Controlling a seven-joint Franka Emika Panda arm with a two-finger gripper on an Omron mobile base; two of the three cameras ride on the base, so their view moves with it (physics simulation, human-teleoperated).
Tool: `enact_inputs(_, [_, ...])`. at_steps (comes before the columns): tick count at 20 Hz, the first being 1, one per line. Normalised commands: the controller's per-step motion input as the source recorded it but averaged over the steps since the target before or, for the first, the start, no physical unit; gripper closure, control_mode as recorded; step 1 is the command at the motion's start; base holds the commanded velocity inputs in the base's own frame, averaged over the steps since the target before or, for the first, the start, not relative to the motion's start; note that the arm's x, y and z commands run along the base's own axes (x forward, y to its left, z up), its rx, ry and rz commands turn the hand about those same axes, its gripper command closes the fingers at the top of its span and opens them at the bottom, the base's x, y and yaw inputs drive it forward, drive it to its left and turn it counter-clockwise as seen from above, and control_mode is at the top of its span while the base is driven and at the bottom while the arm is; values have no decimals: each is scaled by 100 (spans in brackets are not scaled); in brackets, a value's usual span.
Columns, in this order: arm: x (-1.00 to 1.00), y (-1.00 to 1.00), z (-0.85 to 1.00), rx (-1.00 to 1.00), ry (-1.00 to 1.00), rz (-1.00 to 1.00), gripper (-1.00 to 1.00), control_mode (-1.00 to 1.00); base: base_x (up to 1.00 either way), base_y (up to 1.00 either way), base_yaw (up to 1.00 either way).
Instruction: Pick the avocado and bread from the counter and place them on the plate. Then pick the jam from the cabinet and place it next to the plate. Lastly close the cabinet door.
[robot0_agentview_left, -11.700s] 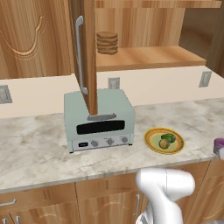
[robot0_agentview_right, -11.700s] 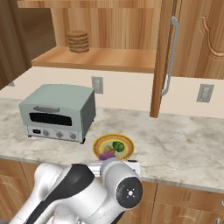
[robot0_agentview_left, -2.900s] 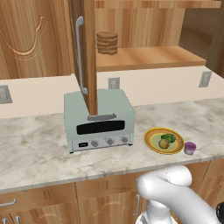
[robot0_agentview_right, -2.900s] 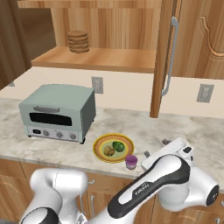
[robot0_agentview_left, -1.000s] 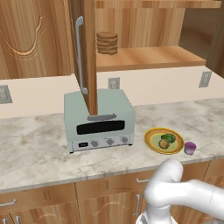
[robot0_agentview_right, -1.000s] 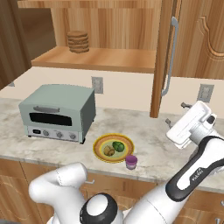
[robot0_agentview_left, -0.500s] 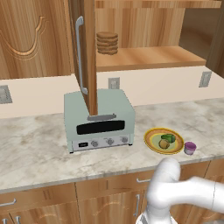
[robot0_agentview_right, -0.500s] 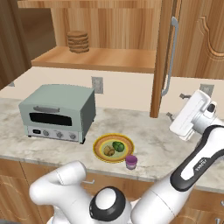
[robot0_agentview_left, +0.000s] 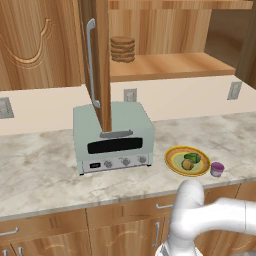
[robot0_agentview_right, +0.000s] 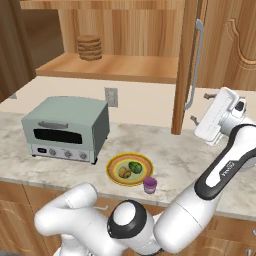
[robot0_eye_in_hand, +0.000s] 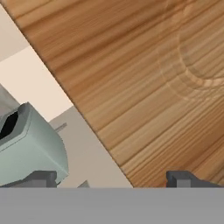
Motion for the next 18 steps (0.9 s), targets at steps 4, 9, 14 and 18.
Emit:
enact_inputs(4, [-2,0,25,-1,-3,0,-100,-100,0,0,0])
enact_inputs(9, [-15,14,17,-7,-3,0,-100,-100,0,0,0])
enact_inputs(14, [-12,60,15,-12,0,-2,-100,-100,0,0,0])
enact_inputs(18, [-17,74,25,-4,0,-12,-100,-100,0,0,0])
